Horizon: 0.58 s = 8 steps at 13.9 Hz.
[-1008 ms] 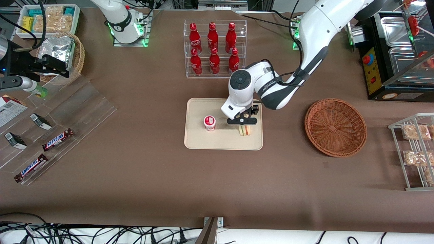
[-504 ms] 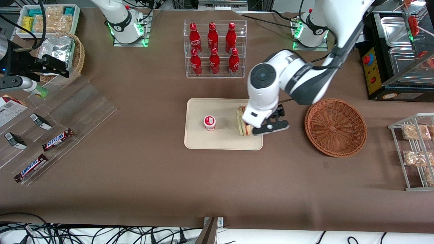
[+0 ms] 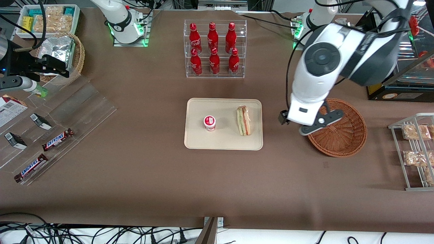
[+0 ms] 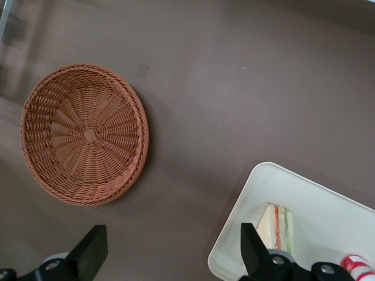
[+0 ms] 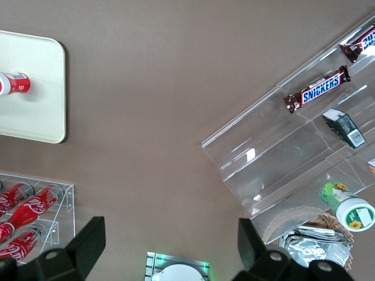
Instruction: Place sandwich from basket to tray
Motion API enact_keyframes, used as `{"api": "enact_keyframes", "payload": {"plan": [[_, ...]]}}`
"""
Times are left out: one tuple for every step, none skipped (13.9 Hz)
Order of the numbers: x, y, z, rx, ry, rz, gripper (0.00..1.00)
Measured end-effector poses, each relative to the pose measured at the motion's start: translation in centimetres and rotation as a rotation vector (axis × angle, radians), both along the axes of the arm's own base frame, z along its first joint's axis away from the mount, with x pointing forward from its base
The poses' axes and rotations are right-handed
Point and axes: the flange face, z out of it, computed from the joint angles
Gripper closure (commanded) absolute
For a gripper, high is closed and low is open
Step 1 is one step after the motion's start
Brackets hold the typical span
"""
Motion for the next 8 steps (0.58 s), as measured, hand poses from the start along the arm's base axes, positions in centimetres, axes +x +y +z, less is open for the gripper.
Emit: {"api": "enact_keyframes", "payload": {"plan": [[0.2, 1.7, 0.9, -0.020, 0.009, -0.012, 0.00], [0.5, 3.5, 1.8, -0.039, 0.017, -0.027, 0.00], [0.5, 5.3, 2.8, -0.053, 0.026, -0.042, 0.00], [0.5, 7.1, 3.7, -0.062, 0.034, -0.053, 0.00], [0.4, 9.1, 4.6, -0.080, 0.045, -0.063, 0.00], [0.2, 11.2, 5.8, -0.104, 0.048, -0.077, 0.00], [-0.1, 13.4, 7.0, -0.123, 0.046, -0.095, 0.00], [-0.6, 15.3, 8.1, -0.137, 0.045, -0.118, 0.00]]}}
